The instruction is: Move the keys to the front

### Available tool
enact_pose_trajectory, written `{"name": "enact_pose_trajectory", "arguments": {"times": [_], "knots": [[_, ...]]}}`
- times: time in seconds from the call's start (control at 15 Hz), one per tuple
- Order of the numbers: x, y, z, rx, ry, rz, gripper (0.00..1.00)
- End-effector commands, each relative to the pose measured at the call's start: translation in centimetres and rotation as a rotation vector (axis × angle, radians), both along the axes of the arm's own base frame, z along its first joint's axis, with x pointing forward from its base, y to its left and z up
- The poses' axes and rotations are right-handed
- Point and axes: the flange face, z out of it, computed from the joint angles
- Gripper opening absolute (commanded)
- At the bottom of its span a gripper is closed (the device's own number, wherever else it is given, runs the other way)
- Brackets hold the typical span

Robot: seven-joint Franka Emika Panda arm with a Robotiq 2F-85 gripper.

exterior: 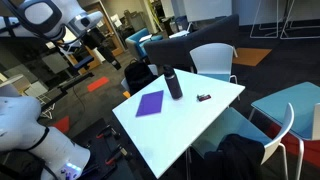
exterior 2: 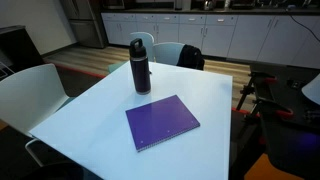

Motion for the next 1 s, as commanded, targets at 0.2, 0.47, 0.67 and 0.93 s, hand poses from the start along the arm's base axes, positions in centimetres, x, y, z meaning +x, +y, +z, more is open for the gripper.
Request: {"name": "enact_pose_trajectory", "arguments": {"times": [0.2,0.47,0.67,0.93], "knots": [[0.0,0.0,0.1,0.0,0.001,0.0,1.0],[3.5,-1.4,1.3,0.052,-0.162,-0.03,1.0],[7.6,-2.8,1.0,0.055,-0.279,-0.018,1.0],[13.3,-5.3,-0.3,0.093,-0.35,-0.043,1.0]]}}
